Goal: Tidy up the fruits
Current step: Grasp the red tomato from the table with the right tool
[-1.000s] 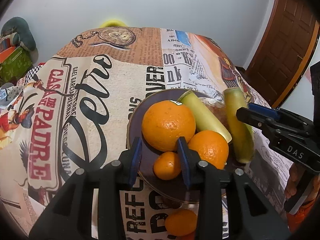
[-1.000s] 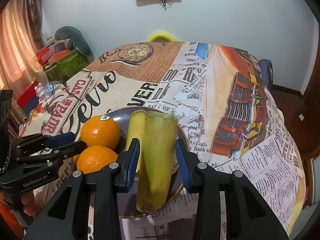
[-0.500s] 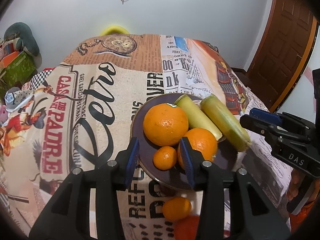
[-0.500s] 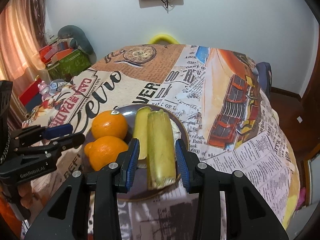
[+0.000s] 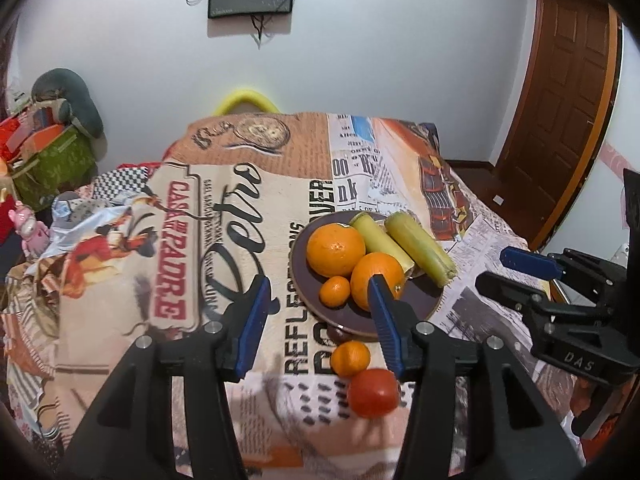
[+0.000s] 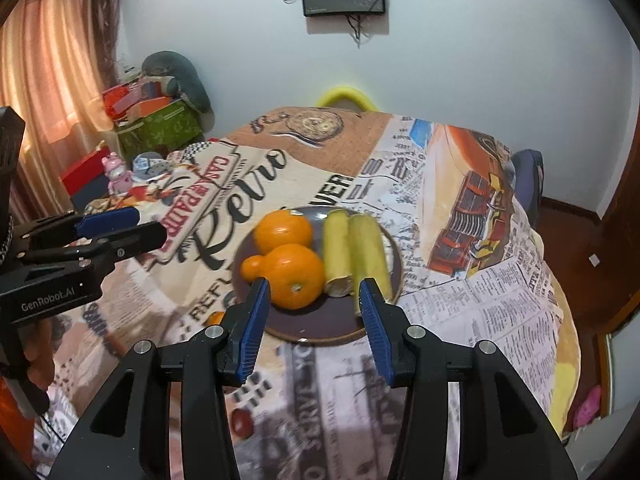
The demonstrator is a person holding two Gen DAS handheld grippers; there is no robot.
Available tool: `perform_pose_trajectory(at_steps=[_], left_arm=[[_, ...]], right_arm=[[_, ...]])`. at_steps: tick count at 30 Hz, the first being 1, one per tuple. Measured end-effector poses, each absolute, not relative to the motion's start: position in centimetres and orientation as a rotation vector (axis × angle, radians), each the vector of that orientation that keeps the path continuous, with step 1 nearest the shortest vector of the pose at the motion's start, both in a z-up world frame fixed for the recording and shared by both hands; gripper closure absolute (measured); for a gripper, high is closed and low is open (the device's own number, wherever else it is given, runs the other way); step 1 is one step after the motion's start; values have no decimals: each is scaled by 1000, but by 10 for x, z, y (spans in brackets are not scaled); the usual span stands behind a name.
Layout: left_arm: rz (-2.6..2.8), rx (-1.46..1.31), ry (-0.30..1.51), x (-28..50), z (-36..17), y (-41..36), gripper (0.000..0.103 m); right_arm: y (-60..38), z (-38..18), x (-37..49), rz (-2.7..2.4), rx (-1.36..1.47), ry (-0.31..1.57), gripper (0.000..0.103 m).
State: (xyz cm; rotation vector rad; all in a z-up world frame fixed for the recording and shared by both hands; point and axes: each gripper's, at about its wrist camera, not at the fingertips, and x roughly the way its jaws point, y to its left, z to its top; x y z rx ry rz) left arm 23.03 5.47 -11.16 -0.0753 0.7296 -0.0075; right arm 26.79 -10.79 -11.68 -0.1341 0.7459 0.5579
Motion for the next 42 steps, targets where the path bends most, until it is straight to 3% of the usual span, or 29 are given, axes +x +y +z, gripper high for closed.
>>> perform_pose_trajectory(at_steps=[4,10,14,31,34,38,42], left_arm=[[7,-70,711,209,-105,58,46],[16,-70,729,187,-110,66,45],[18,-65,755,174,-121,71,45],[46,-115,869,164,-170,96,45],[43,-114,878,166,-173,96,45],[36,-108,891,170,-178,92,45],[23,-107,904,178,-181,85,45]], right_arm=[[-103,-116,252,573,-129,736,50],[-88,-129,237,596,-139,780,49],[-79,-141,234,607,-123,816,41],[-32,-202,237,661,-183,984,41],[-32,-210,242,667,-171,1017,42],[-36,-210,243,670,-163,1016,57],[-46,-207,242,680,-136,1012,58]])
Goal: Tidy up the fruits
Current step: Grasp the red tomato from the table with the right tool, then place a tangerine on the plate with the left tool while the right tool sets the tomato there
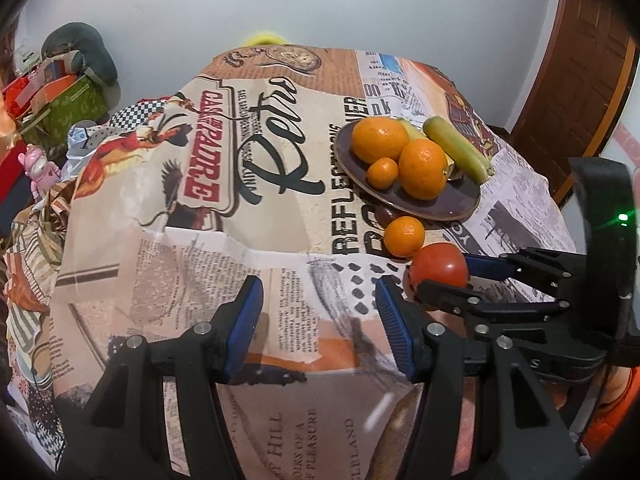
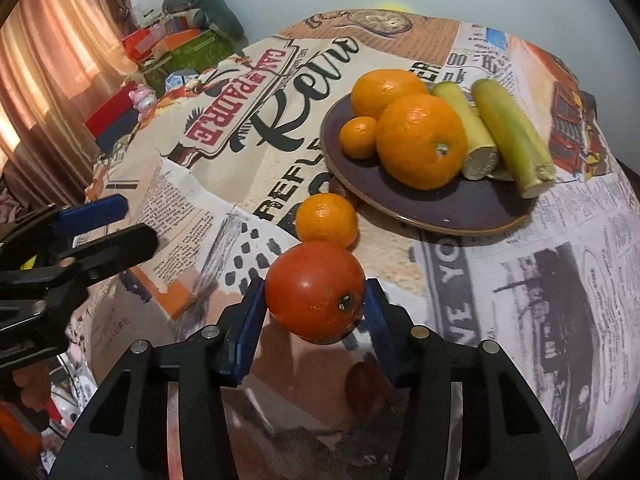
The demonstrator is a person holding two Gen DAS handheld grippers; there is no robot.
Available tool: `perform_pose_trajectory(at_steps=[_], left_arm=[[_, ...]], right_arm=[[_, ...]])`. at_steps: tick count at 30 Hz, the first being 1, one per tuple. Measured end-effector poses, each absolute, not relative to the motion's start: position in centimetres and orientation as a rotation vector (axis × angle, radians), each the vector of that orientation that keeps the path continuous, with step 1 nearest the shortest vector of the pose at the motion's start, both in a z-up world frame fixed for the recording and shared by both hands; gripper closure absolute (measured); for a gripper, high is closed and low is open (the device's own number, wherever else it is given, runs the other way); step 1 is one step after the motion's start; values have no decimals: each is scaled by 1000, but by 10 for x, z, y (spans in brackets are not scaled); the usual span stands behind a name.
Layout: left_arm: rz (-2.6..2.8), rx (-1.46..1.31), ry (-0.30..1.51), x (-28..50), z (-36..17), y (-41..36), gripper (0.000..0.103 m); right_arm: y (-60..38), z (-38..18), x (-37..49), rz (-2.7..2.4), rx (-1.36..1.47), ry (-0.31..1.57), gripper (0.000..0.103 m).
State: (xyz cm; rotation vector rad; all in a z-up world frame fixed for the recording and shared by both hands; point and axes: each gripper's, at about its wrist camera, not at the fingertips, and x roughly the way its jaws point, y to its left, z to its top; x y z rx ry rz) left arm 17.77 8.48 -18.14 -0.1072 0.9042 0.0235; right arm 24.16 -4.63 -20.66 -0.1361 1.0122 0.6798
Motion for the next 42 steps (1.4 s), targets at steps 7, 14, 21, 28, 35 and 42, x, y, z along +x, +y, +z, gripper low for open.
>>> perform_pose_trajectory(at_steps=[7,14,21,28,35,42], left_arm=[[-14,-89,920,197,-186,64,45],[-48,-81,939,224,-195,40,45],[-67,-67,967,247,-209,25,45],[-71,-73,1003,259,-222,23,49],[-92,-126,1016,264,-227,27,66],[-95,-116,1010,256,-223,26,66]], right_arm=[[-81,-190,245,631,-82,958,58],[-115,-173,255,538,-86,888,58],[-135,-171,262,501,-79,866,58],[-139,-178,267,504,-60,882,58],[-139,-183,269,508,-52,895,58],[-138,-183,269,509,-49,894,58]])
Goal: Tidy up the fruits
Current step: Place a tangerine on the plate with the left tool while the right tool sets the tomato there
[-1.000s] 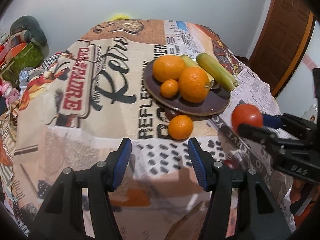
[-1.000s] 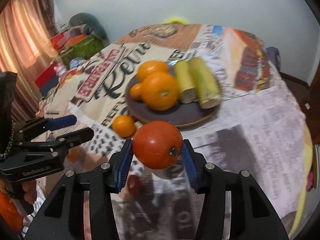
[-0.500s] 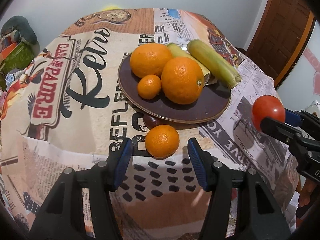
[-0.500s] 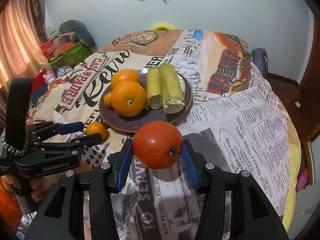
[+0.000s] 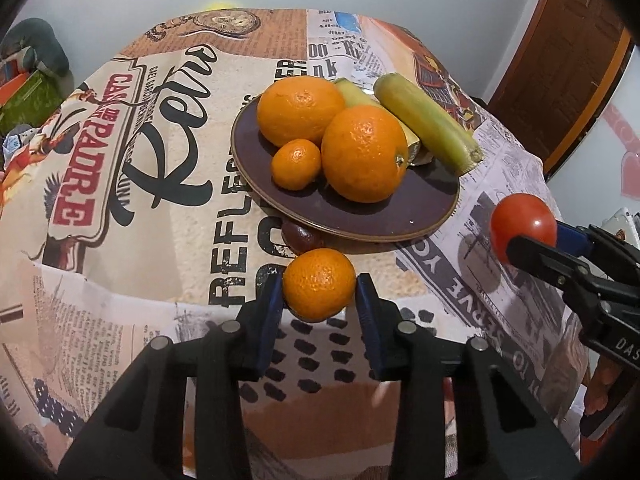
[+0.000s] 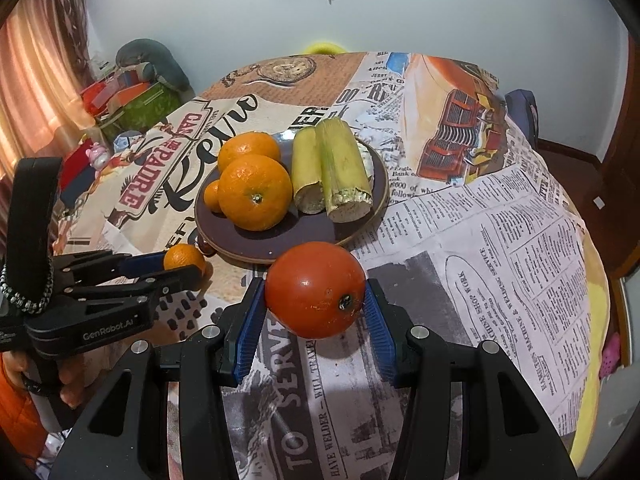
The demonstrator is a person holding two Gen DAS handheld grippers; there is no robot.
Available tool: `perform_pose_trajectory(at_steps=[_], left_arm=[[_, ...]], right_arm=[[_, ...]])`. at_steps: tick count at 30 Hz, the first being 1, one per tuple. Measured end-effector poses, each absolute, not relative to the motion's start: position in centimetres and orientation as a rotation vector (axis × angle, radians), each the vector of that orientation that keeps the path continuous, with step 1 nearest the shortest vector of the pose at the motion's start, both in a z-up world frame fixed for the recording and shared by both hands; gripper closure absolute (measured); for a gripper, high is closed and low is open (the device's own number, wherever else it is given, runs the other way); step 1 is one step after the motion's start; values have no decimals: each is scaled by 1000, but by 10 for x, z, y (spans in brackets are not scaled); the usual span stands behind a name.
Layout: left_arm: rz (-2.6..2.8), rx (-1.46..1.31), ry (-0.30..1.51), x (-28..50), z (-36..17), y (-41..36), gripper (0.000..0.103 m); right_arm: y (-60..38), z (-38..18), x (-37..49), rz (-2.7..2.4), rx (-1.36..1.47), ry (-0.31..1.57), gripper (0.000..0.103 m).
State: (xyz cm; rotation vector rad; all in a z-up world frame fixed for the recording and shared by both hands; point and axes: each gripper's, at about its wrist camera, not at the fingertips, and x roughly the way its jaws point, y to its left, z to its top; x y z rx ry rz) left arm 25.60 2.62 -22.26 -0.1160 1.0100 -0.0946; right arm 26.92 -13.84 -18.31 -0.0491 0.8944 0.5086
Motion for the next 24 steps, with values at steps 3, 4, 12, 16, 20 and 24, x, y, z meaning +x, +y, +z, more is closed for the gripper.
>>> perform_pose_trajectory(at_steps=[3,4,12,16,20,24], left_arm=[[-91,-121,996,251,-218,28,66],[-91,-123,991,250,-216,29,66],[-74,-136,918,251,-189,41,66],[-56,-146,881,258,-177,51,66],[-46,-160,854,271,-168,59,66],[-42,-168,836,284,-164,65,66]], right_arm=[[-137,-182,270,510,-48,891,58],[-136,-182,271,511,-47,891,58],[-129,-172,280,519,-42,864,58],[-125,-164,291,522,-38,842,58],[-119,-157,301,531,-26,819,58],[-110,-151,311,541,-32,798,58]])
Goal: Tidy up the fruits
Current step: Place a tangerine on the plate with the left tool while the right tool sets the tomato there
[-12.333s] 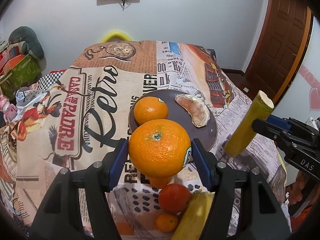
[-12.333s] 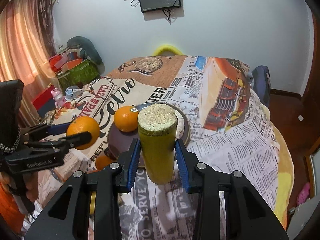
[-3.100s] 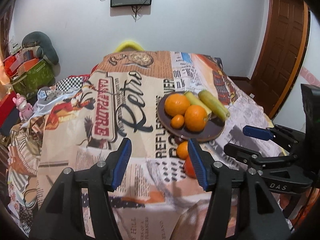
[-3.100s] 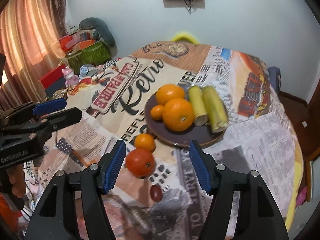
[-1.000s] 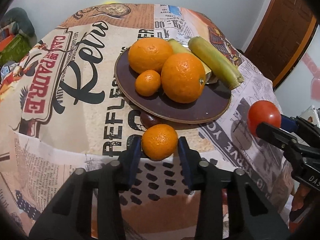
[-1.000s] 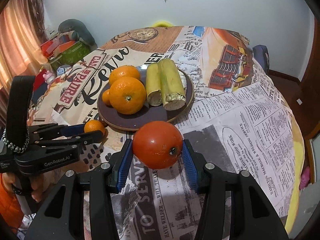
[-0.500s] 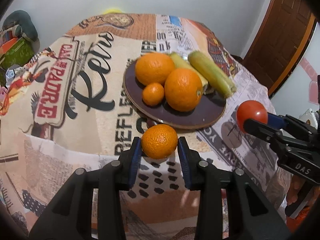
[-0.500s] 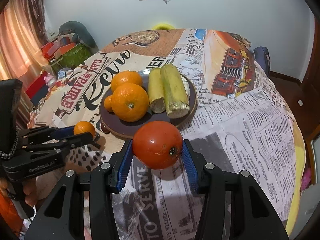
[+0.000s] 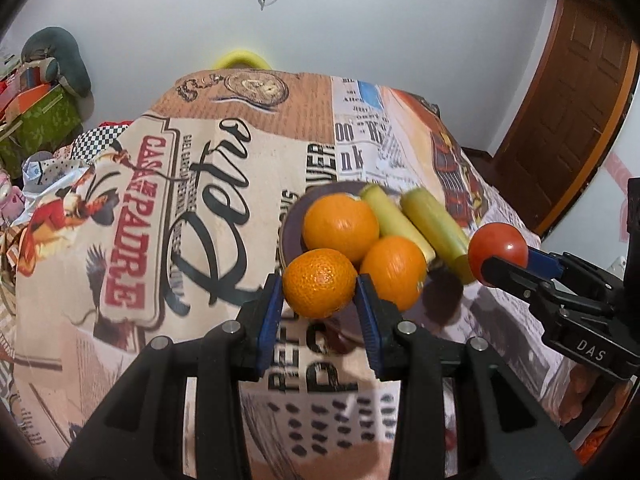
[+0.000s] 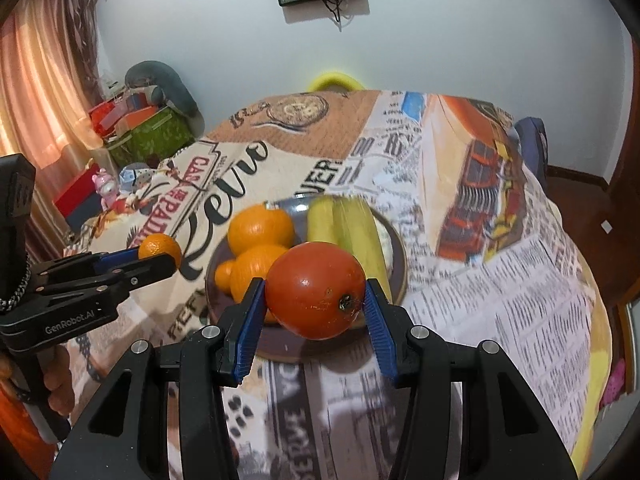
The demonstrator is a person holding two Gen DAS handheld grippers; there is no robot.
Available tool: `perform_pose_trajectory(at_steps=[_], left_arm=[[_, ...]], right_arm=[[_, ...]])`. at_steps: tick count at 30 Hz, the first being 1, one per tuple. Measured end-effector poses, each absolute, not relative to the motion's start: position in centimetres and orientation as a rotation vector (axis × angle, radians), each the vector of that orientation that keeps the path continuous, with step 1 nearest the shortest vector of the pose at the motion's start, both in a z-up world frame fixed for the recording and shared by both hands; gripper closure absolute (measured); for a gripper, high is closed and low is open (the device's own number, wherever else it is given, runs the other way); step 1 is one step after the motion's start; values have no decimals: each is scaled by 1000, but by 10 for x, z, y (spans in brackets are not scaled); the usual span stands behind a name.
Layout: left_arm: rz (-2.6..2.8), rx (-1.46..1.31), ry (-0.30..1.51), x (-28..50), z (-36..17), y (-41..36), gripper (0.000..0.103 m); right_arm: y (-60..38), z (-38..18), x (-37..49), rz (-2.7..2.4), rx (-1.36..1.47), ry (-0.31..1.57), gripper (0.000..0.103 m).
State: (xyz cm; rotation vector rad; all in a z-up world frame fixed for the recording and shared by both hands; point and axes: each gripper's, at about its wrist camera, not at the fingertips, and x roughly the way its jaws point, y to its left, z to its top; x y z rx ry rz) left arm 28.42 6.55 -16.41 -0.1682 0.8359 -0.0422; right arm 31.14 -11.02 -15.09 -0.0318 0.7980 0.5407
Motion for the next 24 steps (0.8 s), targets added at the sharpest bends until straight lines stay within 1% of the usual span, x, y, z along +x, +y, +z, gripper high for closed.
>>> perform_pose_trajectory(at_steps=[11,24], left_arm=[[-39,-175,861,318,-183,72,66],[-44,-205,895,335,-202,79,66]], right_arm=[[-85,-145,343,559,-63,767,58],[-62,-168,370,583,-93,819,58]])
